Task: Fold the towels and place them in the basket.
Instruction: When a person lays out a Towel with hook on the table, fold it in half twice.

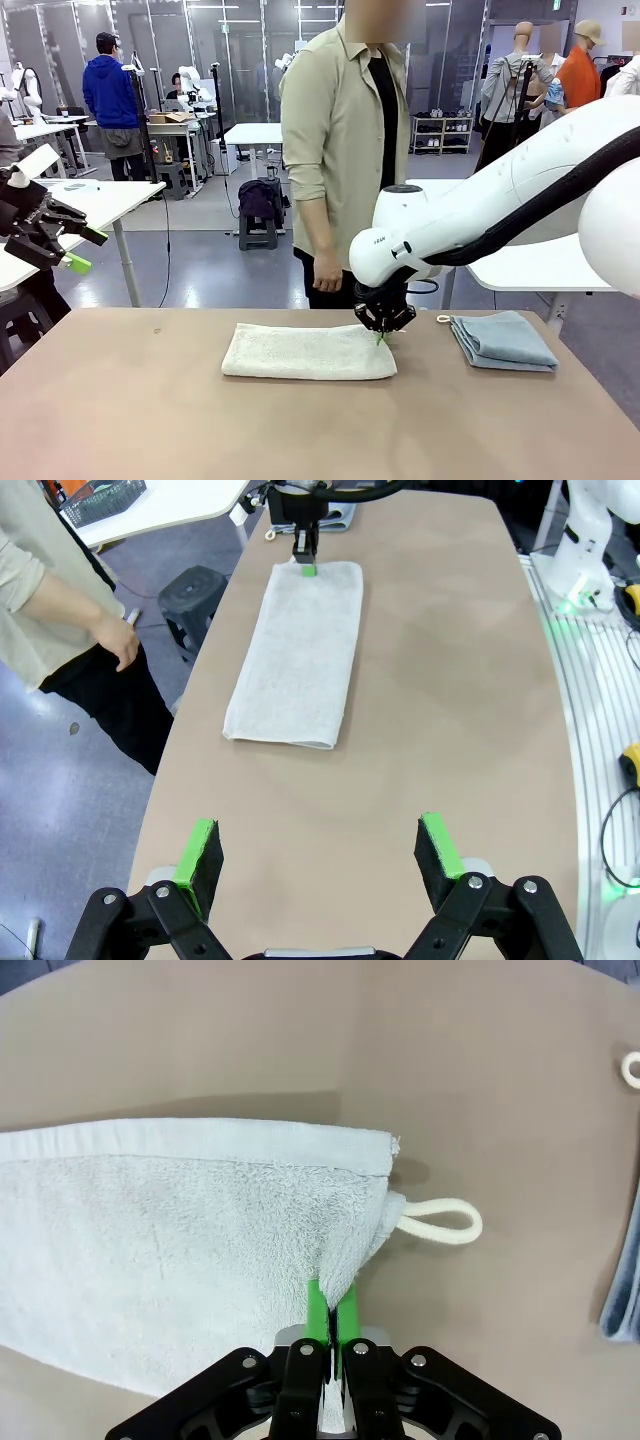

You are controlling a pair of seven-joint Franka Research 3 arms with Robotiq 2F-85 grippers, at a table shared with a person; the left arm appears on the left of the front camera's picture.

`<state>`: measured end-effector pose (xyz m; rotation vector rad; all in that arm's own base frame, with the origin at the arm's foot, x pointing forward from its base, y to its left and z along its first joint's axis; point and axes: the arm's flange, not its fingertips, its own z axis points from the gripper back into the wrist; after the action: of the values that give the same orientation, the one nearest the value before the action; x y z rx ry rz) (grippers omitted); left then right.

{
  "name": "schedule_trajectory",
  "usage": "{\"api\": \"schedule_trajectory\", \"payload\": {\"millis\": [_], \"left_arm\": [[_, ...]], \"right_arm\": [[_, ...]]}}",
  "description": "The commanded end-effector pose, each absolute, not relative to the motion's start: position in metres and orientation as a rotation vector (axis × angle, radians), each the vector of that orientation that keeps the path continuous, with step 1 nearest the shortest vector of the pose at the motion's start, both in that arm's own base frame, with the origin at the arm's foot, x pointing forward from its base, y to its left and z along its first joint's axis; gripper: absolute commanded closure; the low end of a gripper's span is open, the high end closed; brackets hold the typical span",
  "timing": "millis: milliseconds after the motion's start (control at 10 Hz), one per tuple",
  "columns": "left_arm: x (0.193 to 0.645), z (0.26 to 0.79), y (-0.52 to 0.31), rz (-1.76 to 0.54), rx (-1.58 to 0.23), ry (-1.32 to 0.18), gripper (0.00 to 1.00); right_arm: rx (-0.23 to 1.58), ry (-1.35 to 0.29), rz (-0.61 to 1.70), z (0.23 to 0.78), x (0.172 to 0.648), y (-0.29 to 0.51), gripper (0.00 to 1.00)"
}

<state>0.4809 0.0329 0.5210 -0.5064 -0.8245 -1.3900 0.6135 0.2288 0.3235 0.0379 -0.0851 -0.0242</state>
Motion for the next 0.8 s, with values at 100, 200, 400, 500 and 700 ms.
{"api": "schedule_trajectory", "payload": {"millis": [100,200,400,500,700], "left_arm": [[0.479,0.522,0.033,-1.398,-0.507,-0.827,0.02],[0.479,0.522,0.033,-1.398,-0.507,-0.827,0.02],[0.479,0.522,0.033,-1.398,-0.507,-0.827,0.02],[0.479,0.522,0.033,-1.398,-0.507,-0.827,0.02],[0.479,0.522,0.033,-1.398,-0.507,-0.827,0.02]], "right_arm": [[-0.062,-0.059,-0.043,0.359,0.608,0.259,0.96],[-0.085,-0.063,-0.044,0.369,0.606,0.274,0.96],[-0.149,-0.085,-0.024,0.388,0.610,0.315,0.96],[-0.172,-0.080,-0.022,0.394,0.614,0.337,0.96],[-0.203,-0.075,-0.028,0.401,0.622,0.394,0.96]]}}
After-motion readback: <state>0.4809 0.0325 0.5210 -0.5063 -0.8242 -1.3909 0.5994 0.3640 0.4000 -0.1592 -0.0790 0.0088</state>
